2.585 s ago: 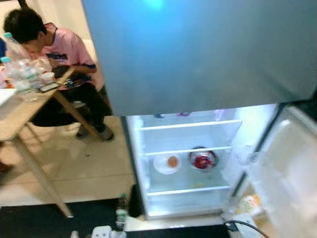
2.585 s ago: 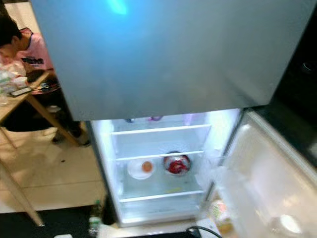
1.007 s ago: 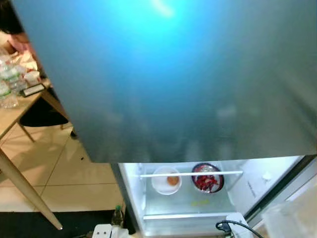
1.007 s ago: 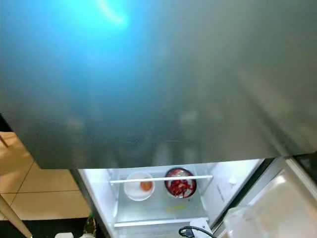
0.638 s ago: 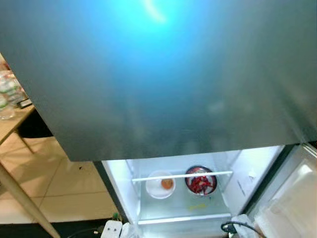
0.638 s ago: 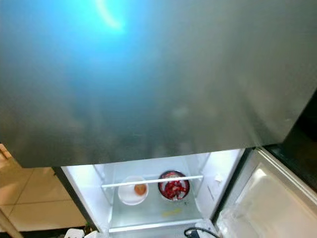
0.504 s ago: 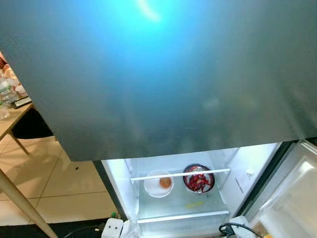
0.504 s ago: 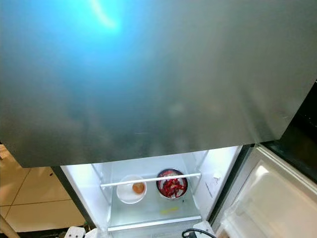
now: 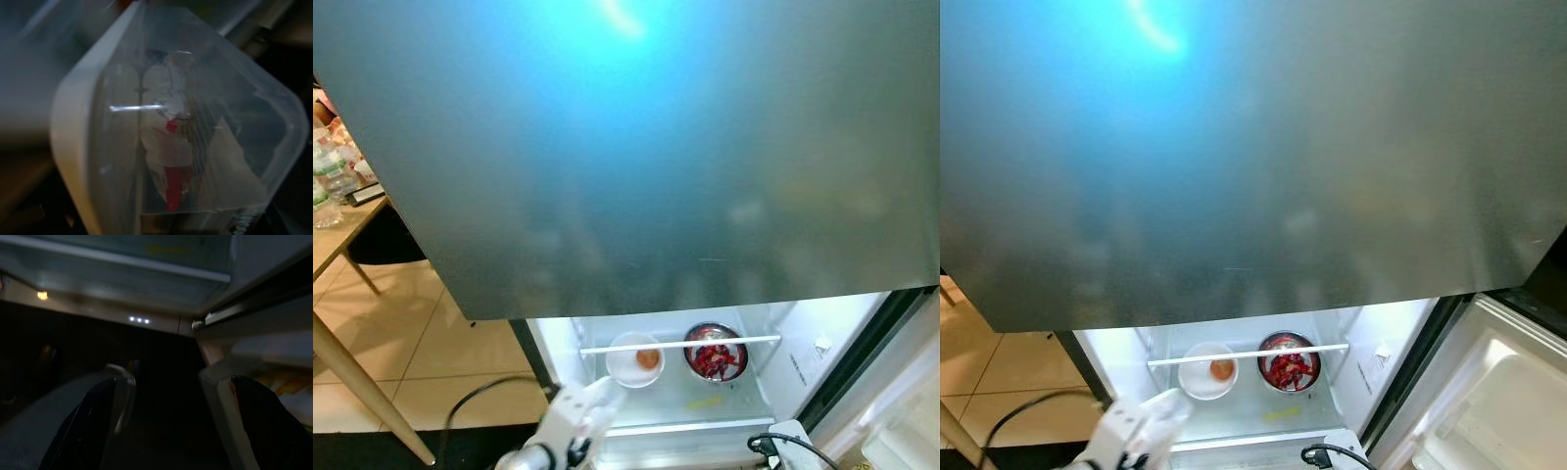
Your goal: Restocking fridge
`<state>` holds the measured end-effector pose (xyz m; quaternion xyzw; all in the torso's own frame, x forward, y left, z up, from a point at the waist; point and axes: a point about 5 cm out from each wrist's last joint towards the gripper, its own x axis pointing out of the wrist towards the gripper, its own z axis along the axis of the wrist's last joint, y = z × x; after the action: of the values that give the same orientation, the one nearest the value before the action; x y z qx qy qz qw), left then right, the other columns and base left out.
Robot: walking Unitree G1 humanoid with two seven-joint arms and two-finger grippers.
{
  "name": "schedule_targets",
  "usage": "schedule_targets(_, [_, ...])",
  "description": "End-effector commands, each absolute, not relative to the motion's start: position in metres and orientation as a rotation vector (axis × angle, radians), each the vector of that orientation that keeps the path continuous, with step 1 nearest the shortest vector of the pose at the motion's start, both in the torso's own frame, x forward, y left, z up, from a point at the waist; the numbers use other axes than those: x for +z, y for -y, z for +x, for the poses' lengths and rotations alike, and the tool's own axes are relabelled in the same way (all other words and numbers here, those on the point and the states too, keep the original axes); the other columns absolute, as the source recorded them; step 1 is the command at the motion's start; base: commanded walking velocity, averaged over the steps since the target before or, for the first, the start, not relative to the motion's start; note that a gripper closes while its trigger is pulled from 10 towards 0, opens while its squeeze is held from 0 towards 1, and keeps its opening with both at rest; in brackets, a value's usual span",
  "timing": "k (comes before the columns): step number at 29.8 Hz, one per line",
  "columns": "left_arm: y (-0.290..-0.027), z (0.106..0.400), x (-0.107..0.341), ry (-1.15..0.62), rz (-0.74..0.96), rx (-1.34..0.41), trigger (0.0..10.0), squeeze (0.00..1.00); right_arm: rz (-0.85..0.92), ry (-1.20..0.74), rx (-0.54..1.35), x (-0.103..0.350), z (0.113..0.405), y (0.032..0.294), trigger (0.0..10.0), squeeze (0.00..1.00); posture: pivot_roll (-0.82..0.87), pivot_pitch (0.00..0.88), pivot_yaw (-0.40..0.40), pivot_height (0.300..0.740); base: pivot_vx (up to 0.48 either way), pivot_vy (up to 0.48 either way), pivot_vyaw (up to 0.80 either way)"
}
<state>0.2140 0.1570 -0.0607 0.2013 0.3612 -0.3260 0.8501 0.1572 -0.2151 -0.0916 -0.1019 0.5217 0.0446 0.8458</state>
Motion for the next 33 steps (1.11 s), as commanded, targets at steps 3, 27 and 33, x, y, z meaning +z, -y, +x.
schedule_targets(3, [-0.147,0.220,-0.055,-0.702,0.492,-0.785,10.0,0.00,-0.193,-1.059,0.075,-0.089,0.164,0.214,10.0,0.00,0.00,0.000,0.036,0.740,0.000,0.000,0.00])
schedule_targets(27, [-0.100,0.281,-0.005,-0.110,1.370,-0.917,10.0,0.00,0.259,-0.907,0.051,-0.069,0.205,0.202,10.0,0.00,-0.01,0.000,0.038,0.670,0.000,0.000,0.00])
schedule_targets(33, [-0.105,0.279,-0.010,-0.123,1.419,-0.855,10.0,0.00,0.303,-0.872,0.062,-0.065,0.211,0.201,10.0,0.00,-0.01,0.000,0.040,0.645,0.000,0.000,0.00])
